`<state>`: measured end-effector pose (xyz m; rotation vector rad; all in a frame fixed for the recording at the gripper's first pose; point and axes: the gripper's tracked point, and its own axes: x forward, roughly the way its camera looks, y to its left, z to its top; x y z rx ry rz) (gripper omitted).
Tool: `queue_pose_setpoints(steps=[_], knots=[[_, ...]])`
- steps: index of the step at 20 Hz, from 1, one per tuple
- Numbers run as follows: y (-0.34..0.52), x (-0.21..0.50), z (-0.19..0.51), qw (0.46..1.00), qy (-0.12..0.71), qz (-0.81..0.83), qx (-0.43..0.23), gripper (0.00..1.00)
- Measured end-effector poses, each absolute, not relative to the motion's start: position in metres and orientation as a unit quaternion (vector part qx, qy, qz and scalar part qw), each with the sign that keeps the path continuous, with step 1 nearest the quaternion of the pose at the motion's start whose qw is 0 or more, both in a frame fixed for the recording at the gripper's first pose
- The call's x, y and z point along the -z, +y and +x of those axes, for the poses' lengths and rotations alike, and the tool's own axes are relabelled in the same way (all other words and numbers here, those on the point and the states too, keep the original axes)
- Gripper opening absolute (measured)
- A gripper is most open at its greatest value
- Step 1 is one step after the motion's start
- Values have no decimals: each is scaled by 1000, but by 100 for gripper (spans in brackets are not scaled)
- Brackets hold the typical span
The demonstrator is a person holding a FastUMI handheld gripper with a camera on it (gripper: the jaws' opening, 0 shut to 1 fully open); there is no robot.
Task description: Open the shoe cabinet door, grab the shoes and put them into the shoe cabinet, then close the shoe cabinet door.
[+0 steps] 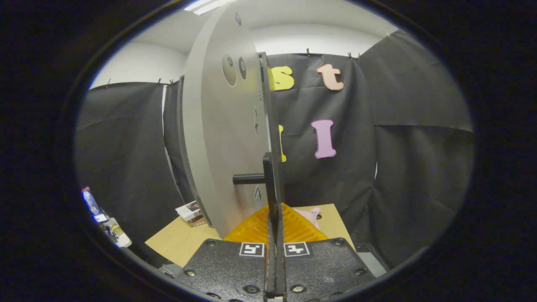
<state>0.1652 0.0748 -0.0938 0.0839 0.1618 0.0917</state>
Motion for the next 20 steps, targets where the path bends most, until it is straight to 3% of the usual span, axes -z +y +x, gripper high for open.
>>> queue_pose_setpoints(steps=[7,8,14,20], knots=[[43,93,159,996,83,-19,-7,8],[41,96,158,996,84,-18,7,25],[32,98,149,994,62,22,93,100],[29,99,135,992,50,-20,113,100]])
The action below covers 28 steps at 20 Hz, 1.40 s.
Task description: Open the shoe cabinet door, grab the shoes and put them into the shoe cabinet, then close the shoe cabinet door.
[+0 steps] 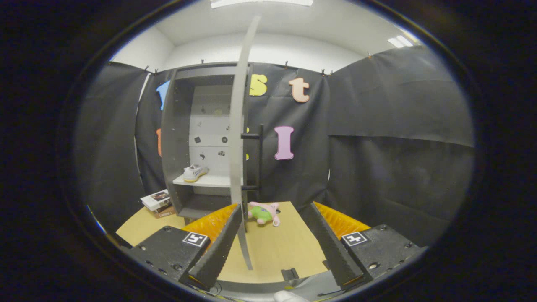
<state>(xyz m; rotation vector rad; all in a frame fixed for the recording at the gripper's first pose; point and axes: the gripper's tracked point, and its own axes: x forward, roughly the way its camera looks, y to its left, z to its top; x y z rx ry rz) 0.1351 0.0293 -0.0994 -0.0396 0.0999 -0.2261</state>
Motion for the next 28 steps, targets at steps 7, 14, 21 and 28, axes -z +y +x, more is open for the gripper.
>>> queue_pose_setpoints(steps=[7,14,21,28], knots=[[70,132,127,994,87,-1,61,100],[122,193,127,987,162,10,-17,100],[150,251,134,969,242,9,-54,100],[153,295,142,947,318,3,-36,100]])
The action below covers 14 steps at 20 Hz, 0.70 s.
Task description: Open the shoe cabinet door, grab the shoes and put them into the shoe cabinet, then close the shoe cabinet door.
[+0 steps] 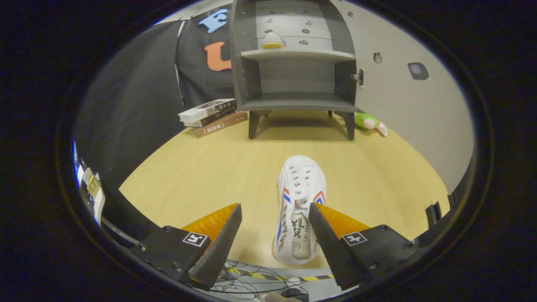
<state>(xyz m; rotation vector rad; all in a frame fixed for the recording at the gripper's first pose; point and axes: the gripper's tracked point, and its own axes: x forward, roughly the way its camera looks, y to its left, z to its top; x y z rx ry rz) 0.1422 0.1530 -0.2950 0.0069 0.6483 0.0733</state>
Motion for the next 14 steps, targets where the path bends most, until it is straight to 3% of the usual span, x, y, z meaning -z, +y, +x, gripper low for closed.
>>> queue_pose_setpoints(steps=[5,14], knots=[[164,302,147,939,339,16,-50,100],[167,303,169,950,306,35,-43,99]])
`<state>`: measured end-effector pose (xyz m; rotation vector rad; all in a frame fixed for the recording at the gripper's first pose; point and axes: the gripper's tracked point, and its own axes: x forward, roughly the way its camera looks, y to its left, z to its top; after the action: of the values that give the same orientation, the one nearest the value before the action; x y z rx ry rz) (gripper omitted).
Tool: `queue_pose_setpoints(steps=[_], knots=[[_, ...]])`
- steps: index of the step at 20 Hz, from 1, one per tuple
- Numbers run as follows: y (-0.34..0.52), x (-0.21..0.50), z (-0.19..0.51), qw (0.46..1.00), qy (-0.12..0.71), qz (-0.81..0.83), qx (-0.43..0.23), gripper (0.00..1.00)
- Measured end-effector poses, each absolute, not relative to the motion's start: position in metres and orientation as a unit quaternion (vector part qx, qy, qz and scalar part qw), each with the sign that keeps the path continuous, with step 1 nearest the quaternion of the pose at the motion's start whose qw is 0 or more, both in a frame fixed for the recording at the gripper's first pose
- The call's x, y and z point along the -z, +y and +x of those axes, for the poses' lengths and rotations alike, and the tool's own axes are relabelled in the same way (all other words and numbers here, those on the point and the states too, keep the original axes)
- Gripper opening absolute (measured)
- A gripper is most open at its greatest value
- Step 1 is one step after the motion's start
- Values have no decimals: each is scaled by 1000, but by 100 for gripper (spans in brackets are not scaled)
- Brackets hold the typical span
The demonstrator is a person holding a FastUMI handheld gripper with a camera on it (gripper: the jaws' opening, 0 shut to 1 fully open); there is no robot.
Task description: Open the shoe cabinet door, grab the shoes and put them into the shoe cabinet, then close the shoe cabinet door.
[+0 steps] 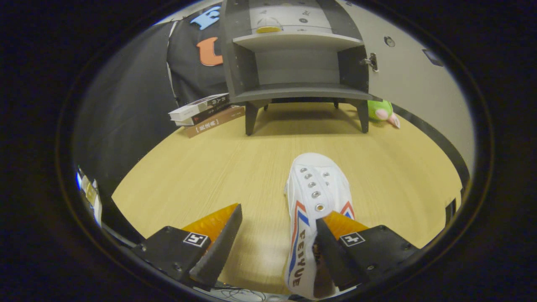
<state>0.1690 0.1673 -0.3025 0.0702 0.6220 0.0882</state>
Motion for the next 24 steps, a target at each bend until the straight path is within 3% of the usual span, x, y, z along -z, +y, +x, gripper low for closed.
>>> queue_pose_setpoints(steps=[1,8,15,24], knots=[[165,304,171,951,304,31,-36,96],[161,303,184,957,287,47,-7,18],[151,261,195,965,259,53,-1,8],[116,99,224,985,170,33,17,8]])
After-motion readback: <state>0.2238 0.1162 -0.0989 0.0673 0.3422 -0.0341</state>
